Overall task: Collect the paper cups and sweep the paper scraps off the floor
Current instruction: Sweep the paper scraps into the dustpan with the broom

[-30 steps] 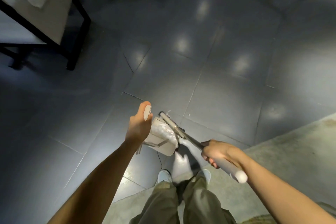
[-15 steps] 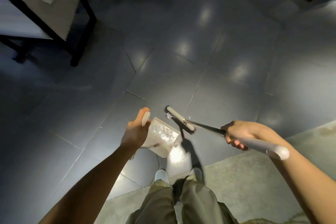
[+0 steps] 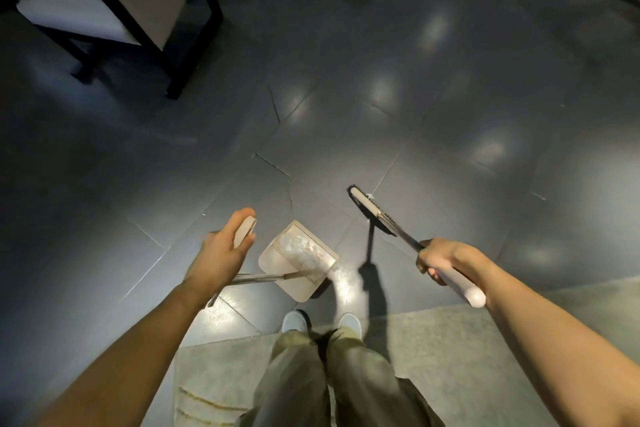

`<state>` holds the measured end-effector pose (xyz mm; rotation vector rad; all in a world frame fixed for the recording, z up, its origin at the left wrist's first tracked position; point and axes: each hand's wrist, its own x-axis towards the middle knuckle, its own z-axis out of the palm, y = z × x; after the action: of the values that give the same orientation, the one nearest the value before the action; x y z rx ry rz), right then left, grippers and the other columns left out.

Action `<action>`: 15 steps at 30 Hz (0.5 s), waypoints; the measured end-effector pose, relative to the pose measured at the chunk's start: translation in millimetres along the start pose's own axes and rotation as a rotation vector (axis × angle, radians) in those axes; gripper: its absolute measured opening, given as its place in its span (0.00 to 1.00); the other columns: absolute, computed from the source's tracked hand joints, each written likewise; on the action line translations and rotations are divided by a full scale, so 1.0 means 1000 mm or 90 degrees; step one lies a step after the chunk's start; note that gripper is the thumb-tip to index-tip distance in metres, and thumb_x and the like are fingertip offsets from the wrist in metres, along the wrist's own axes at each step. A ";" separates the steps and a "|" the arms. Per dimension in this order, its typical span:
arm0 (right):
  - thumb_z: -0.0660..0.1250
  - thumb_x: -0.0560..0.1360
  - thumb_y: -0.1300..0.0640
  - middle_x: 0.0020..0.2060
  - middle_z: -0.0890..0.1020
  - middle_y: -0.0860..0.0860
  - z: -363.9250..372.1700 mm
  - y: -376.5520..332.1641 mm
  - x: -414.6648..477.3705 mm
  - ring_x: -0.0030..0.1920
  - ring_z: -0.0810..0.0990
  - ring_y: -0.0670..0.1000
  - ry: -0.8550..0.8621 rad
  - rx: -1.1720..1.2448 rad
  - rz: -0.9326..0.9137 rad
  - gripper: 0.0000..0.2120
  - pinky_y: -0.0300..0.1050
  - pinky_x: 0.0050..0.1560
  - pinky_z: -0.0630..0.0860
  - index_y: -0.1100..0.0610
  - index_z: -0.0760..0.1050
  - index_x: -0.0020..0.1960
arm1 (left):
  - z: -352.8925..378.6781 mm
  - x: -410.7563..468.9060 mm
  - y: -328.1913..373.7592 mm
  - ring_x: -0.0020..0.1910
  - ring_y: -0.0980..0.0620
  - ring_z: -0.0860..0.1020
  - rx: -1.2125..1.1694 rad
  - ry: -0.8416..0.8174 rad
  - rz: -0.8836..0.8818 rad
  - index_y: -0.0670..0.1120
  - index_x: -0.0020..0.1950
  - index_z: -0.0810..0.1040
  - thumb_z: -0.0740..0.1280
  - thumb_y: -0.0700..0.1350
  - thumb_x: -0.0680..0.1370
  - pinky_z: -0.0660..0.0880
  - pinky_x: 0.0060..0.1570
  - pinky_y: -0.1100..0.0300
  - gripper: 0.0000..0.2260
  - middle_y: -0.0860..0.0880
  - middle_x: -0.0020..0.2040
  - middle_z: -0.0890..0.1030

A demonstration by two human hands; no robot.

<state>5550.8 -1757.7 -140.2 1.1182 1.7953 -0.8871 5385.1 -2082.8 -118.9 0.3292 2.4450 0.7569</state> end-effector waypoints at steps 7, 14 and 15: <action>0.56 0.73 0.68 0.18 0.71 0.51 0.052 0.022 0.000 0.16 0.68 0.48 -0.050 0.048 0.020 0.12 0.34 0.22 0.67 0.60 0.69 0.56 | 0.006 -0.040 -0.024 0.52 0.45 0.76 0.000 0.002 -0.006 0.58 0.69 0.64 0.59 0.53 0.80 0.77 0.56 0.44 0.18 0.45 0.60 0.75; 0.55 0.74 0.67 0.27 0.71 0.53 0.119 0.029 -0.049 0.21 0.67 0.47 -0.094 0.095 0.034 0.19 0.36 0.24 0.68 0.55 0.66 0.62 | 0.012 -0.085 -0.058 0.55 0.44 0.76 -0.015 -0.019 0.015 0.58 0.69 0.64 0.60 0.53 0.80 0.76 0.57 0.44 0.18 0.47 0.63 0.74; 0.55 0.74 0.67 0.27 0.71 0.53 0.132 0.030 -0.059 0.22 0.67 0.47 -0.098 0.103 0.035 0.18 0.36 0.23 0.67 0.55 0.67 0.62 | 0.013 -0.092 -0.063 0.56 0.44 0.76 -0.022 -0.025 0.017 0.57 0.69 0.64 0.60 0.52 0.80 0.75 0.58 0.44 0.17 0.48 0.64 0.73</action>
<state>5629.8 -1881.8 -145.9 1.1614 1.5825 -1.0717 5463.5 -2163.2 -124.9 0.3599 2.3929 0.7955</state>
